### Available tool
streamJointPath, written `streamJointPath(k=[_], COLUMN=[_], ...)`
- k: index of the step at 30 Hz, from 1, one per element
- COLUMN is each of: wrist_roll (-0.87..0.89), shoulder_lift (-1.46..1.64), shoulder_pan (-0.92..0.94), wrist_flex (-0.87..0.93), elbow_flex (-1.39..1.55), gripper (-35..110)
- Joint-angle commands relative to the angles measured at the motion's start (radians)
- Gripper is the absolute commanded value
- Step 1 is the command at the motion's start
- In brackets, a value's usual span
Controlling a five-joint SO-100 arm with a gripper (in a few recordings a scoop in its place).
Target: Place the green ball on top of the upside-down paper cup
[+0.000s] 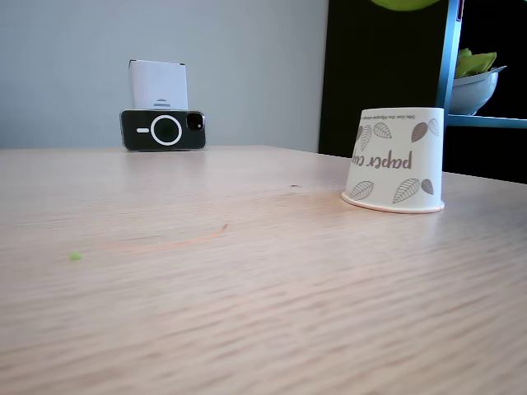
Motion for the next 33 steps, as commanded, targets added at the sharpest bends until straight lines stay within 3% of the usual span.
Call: streamJointPath(k=[1,22,33], wrist_roll=[-0.011,-0.038,-0.038], shoulder_lift=[0.034,-0.195,-0.163], shoulder_pan=[0.032,0.086,0.071], wrist_flex=[-0.038,-0.262,-0.272], elbow_flex=[0.043,0.196,0.230], gripper=[25,26,35])
